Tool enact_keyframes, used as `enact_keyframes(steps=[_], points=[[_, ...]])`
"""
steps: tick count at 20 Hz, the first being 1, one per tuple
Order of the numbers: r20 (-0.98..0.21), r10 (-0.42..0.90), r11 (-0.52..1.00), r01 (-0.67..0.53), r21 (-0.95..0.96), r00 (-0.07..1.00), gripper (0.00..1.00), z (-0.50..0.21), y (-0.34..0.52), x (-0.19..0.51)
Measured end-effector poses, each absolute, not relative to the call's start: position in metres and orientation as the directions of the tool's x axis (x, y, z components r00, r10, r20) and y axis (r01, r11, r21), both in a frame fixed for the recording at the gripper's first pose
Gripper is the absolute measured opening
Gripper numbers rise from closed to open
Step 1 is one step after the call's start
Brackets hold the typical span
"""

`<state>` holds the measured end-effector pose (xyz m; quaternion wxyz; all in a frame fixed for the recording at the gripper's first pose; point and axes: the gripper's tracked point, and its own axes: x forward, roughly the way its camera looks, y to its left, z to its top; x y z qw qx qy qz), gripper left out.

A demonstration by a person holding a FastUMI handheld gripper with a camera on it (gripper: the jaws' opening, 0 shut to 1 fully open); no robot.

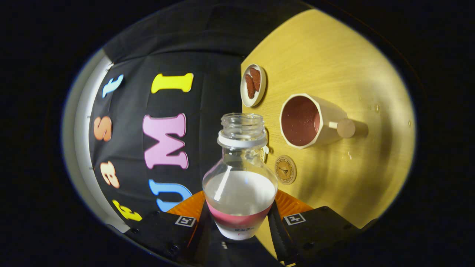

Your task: Take the bottle from table, then pour the juice into the cup, finally place the bottle on the coaster

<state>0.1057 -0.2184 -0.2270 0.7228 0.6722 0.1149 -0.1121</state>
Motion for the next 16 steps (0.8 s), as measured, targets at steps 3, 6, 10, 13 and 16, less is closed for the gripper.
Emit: enact_keyframes(steps=[3,6,10,13,16], points=[[-0.356,-0.002,0.439,0.321,0.839,0.934,0.71,-0.24,-0.225,0.076],[-0.34,-0.008,0.662,0.26,0.703,0.94,0.71,-0.229,-0.228,0.058],[-0.306,-0.082,0.859,0.223,0.461,0.948,0.71,-0.221,-0.234,0.05],[-0.277,-0.131,0.955,0.196,0.222,0.952,0.71,-0.213,-0.223,0.056],[-0.272,-0.062,0.988,0.097,0.119,0.96,0.71,-0.212,-0.185,0.069]])
